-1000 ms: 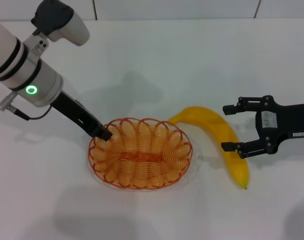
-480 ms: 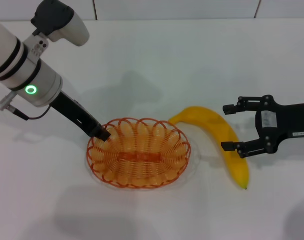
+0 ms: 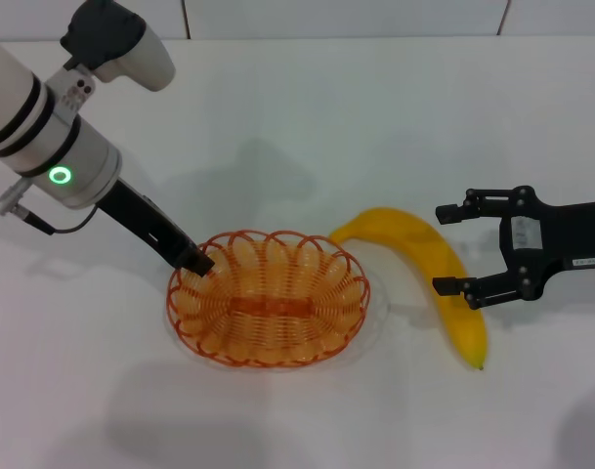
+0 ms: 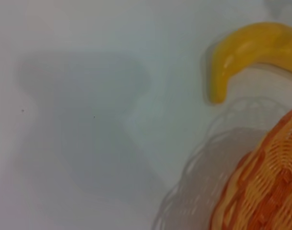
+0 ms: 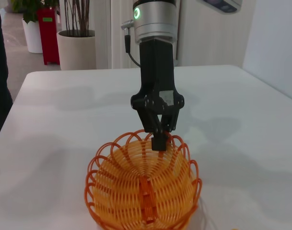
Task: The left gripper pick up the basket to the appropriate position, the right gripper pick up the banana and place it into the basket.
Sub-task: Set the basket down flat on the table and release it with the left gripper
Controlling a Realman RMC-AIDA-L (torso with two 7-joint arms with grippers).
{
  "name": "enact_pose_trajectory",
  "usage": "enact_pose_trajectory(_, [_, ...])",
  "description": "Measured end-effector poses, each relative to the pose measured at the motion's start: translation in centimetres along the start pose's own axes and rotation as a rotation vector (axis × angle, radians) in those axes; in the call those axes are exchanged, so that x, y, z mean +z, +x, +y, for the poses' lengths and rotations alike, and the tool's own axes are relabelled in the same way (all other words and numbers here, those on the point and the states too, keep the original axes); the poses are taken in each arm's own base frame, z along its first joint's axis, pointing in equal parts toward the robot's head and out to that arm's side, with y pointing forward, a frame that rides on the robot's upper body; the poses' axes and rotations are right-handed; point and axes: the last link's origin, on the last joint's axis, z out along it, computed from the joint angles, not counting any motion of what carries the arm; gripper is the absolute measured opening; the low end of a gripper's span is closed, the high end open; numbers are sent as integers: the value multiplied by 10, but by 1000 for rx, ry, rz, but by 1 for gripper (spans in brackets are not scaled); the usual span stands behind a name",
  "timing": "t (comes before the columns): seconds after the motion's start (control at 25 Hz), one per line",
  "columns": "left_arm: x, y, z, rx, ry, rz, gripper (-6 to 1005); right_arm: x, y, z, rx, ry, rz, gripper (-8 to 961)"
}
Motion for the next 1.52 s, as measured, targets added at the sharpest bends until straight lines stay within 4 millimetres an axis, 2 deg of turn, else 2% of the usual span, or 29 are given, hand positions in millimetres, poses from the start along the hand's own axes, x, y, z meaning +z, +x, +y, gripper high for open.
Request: enact_pose_trajectory(1.52, [0,6,-4,-4,34,26,301,1,0,-1,2,2,1,773])
